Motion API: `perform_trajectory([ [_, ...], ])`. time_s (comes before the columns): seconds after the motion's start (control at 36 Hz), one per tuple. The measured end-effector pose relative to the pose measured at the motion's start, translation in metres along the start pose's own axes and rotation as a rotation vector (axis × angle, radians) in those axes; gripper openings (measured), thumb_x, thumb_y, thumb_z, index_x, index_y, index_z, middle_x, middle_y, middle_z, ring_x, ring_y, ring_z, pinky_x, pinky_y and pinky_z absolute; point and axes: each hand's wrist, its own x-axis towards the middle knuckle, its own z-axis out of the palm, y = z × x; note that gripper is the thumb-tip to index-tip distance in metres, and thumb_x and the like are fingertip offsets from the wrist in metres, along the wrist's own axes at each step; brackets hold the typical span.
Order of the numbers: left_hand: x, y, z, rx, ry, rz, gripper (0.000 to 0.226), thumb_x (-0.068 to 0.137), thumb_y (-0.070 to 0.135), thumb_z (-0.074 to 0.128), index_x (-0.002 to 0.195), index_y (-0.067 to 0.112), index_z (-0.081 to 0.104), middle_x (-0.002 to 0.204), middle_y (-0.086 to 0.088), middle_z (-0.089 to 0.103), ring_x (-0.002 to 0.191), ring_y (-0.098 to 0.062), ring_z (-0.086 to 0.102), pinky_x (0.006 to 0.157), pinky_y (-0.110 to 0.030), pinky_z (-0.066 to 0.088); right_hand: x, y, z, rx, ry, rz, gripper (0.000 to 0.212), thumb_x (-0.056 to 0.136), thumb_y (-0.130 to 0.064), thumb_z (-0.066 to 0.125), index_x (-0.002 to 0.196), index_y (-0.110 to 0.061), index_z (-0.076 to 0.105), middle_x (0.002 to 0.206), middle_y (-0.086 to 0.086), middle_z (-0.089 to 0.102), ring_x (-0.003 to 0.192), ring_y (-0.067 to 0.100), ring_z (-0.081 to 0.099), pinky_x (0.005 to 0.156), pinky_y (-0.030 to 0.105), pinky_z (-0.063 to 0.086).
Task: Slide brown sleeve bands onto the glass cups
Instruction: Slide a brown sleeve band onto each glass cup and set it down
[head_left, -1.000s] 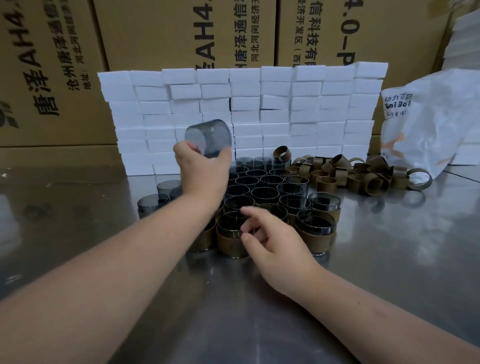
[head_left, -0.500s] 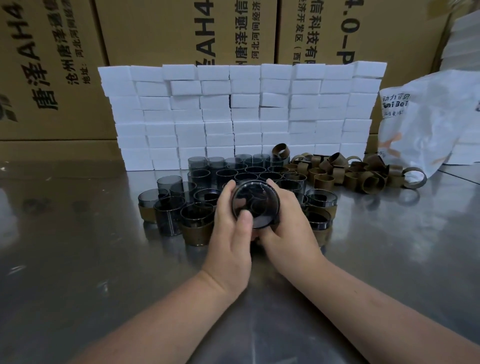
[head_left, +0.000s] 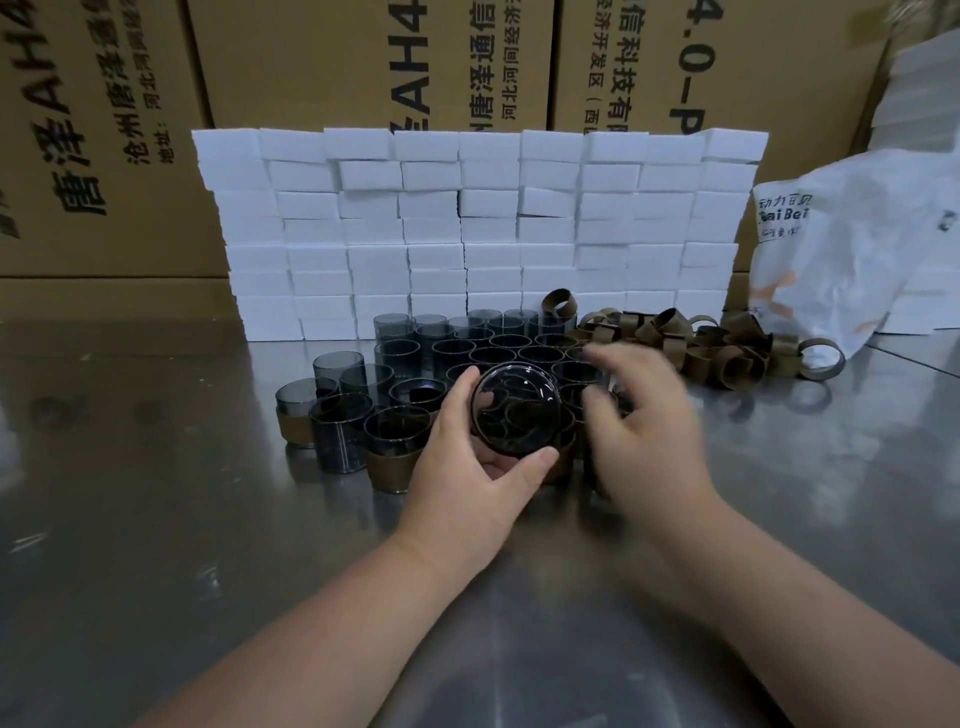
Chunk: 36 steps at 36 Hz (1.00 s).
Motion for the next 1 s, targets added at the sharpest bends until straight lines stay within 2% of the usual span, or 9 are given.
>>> perform_trajectory([
  [0.06,-0.001,0.001,-0.001,-0.004,-0.026,-0.001,0.076,0.059,0.045,0.068,0.123,0.048,0.027,0.118,0.026,0.046,0.086,0.016,0.057,0.074,-0.001,0.04,0.018,0.021,-0.013,0.043,0.141,0.071,0.034,0.08,-0.016,0.049,0.111,-0.011,0.063,0.102,-0.005,0.055,0.102,0.019,0.055,0.093,0.033,0.043],
  [0.14,-0.002,0.003,-0.002,-0.005,-0.046,-0.003,0.074,0.06,0.047,0.068,0.121,0.052,0.027,0.122,0.023,0.046,0.091,0.012,0.058,0.074,-0.003,0.042,0.036,0.064,-0.033,0.051,0.255,0.315,0.037,0.083,-0.022,0.047,0.118,-0.016,0.057,0.11,0.002,0.056,0.105,0.021,0.056,0.092,0.034,0.044],
  [0.22,-0.002,0.002,-0.003,0.018,-0.048,-0.009,0.077,0.055,0.059,0.064,0.121,0.056,0.026,0.12,0.022,0.048,0.086,0.003,0.061,0.071,-0.008,0.046,0.034,0.119,-0.044,-0.178,0.193,0.518,0.036,0.084,-0.014,0.046,0.119,-0.013,0.057,0.113,0.011,0.059,0.105,0.029,0.055,0.087,0.034,0.043],
  [0.31,-0.002,-0.001,-0.004,0.05,-0.051,-0.004,0.083,0.054,0.063,0.062,0.129,0.05,0.028,0.118,0.021,0.049,0.086,-0.004,0.062,0.077,-0.02,0.051,0.036,0.15,-0.049,-0.34,0.066,0.695,0.045,0.086,-0.011,0.043,0.13,-0.005,0.047,0.13,0.024,0.048,0.117,0.04,0.046,0.1,0.045,0.037],
  [0.42,-0.003,-0.004,-0.002,0.094,-0.064,0.007,0.092,0.053,0.064,0.062,0.137,0.04,0.03,0.114,0.021,0.051,0.079,-0.007,0.061,0.077,-0.034,0.054,0.05,0.168,-0.049,-0.61,-0.175,0.434,0.051,0.09,-0.008,0.044,0.141,-0.008,0.036,0.146,0.017,0.032,0.13,0.038,0.033,0.107,0.046,0.028],
  [0.56,-0.002,-0.005,-0.001,0.128,-0.05,0.048,0.084,0.053,0.067,0.061,0.13,0.047,0.033,0.109,0.022,0.051,0.073,-0.006,0.059,0.07,-0.026,0.053,0.068,0.192,-0.033,-0.759,-0.413,0.314,0.058,0.092,-0.015,0.045,0.147,-0.012,0.025,0.155,0.01,0.018,0.138,0.033,0.023,0.11,0.044,0.025],
  [0.72,-0.003,-0.006,0.001,0.121,-0.058,0.075,0.076,0.052,0.067,0.063,0.121,0.052,0.034,0.105,0.024,0.051,0.072,-0.011,0.059,0.066,-0.03,0.053,0.087,0.203,-0.012,-0.795,-0.456,0.187,0.064,0.09,-0.02,0.055,0.146,-0.012,0.025,0.156,0.009,0.016,0.138,0.033,0.024,0.108,0.044,0.028],
  [0.86,-0.003,-0.006,0.002,0.138,-0.069,0.084,0.078,0.052,0.068,0.062,0.123,0.051,0.035,0.104,0.025,0.05,0.07,-0.009,0.058,0.067,-0.029,0.052,0.097,0.216,-0.002,-0.853,-0.625,0.158,0.074,0.092,-0.033,0.054,0.15,-0.013,0.012,0.158,0.006,0.006,0.145,0.024,0.006,0.116,0.042,0.015],
  [1.0,-0.003,-0.005,0.002,0.139,-0.076,0.08,0.078,0.051,0.067,0.063,0.122,0.05,0.036,0.104,0.028,0.049,0.07,-0.009,0.057,0.068,-0.03,0.052,0.098,0.215,-0.003,-0.857,-0.643,0.202,0.072,0.09,-0.038,0.055,0.148,-0.012,0.022,0.149,0.011,0.033,0.139,0.026,0.024,0.111,0.04,0.023],
])
